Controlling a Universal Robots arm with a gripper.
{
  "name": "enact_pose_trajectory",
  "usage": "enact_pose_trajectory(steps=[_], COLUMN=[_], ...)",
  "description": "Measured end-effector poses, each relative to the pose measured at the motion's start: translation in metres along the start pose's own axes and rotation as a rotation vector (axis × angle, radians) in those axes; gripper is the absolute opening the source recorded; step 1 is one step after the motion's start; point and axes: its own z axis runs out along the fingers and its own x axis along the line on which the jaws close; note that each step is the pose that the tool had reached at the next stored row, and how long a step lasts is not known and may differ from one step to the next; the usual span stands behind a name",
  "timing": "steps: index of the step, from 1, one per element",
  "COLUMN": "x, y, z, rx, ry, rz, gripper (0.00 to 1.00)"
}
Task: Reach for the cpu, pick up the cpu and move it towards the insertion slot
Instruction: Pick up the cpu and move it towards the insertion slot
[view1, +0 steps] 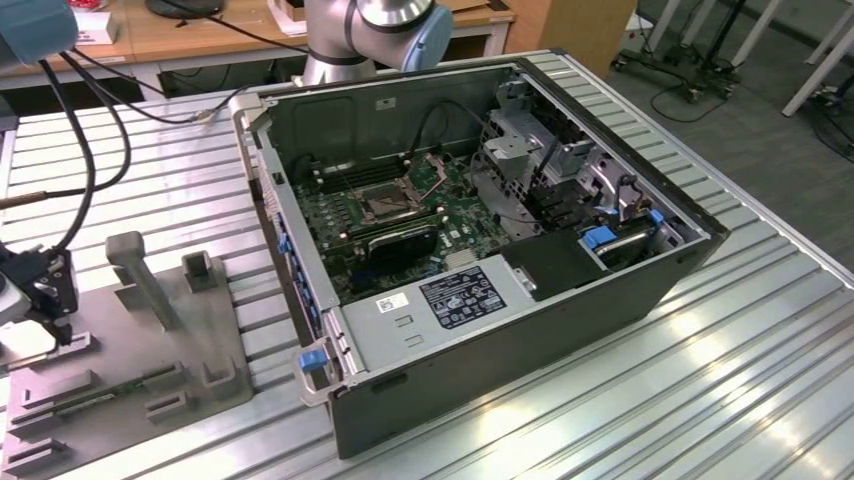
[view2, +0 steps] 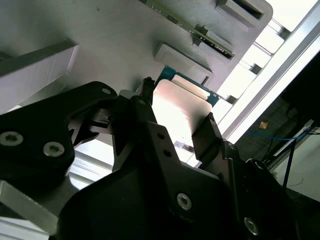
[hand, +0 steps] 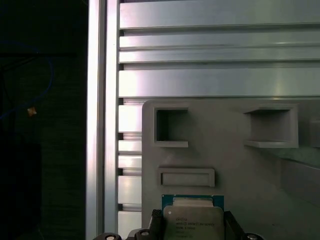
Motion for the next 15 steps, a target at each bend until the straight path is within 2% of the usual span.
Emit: enact_pose_trajectory(steps=[15], x=[-0.0001], y=[-0.0001], z=[-0.0049], rx=[-0.0001], ry=[-0.0001], rz=[0.000], gripper=[0.55])
